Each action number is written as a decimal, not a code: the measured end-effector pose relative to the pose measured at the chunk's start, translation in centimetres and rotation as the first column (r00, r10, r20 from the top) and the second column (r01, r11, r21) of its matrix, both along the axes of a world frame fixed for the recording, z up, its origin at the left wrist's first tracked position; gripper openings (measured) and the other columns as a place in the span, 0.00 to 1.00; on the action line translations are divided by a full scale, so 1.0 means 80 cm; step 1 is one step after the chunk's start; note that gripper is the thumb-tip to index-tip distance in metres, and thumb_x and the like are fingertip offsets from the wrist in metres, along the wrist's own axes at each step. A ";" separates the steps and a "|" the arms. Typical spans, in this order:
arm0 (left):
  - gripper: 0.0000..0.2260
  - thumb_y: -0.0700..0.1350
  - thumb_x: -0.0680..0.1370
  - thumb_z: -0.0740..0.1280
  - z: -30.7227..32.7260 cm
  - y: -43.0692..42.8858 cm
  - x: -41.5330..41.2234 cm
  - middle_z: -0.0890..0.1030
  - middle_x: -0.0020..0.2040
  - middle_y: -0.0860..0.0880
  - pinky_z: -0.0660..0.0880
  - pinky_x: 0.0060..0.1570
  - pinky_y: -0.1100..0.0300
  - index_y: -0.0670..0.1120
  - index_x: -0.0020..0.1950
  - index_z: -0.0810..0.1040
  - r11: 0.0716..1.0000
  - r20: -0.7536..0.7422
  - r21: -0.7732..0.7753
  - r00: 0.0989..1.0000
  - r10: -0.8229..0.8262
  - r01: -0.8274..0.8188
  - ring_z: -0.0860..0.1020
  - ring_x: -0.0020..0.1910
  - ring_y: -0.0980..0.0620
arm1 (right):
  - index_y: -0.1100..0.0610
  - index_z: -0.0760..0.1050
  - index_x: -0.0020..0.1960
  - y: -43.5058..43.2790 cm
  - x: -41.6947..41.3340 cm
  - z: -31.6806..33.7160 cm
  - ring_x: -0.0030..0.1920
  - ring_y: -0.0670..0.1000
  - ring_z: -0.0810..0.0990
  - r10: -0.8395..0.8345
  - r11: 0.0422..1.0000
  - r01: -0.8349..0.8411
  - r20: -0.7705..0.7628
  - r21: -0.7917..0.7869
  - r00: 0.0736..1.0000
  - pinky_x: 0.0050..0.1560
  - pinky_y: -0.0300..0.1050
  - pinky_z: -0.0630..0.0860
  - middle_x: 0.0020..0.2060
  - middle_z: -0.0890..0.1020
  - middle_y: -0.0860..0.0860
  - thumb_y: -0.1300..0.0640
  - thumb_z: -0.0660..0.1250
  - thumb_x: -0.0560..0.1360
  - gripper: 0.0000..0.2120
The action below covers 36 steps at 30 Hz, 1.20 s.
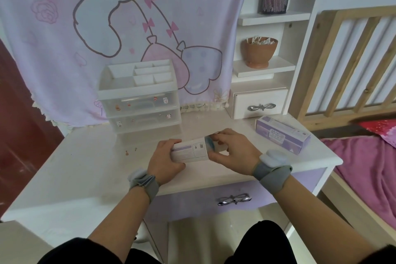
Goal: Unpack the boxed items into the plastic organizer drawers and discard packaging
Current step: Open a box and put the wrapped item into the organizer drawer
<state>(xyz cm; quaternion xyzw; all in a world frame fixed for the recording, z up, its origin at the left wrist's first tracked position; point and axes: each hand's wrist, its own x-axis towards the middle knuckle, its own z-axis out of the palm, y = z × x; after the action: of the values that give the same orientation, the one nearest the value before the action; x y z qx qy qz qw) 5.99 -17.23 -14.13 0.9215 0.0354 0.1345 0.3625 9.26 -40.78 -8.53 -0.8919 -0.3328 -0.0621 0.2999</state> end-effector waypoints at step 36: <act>0.29 0.54 0.68 0.76 0.016 0.014 -0.040 0.74 0.55 0.54 0.75 0.48 0.58 0.57 0.68 0.72 0.945 0.180 0.294 0.979 0.091 -0.142 0.71 0.52 0.51 | 0.57 0.78 0.62 0.016 0.026 -0.030 0.51 0.41 0.81 0.175 0.963 -0.054 -0.455 0.266 0.873 0.51 0.29 0.75 0.55 0.83 0.49 0.59 0.70 0.75 0.15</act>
<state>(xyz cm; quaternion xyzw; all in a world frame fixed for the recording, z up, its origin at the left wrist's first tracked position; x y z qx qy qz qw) 2.77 -16.11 -12.85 0.9485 0.0386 0.2350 0.2088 11.37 -39.54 -10.96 -0.8145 -0.2916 0.1356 0.4828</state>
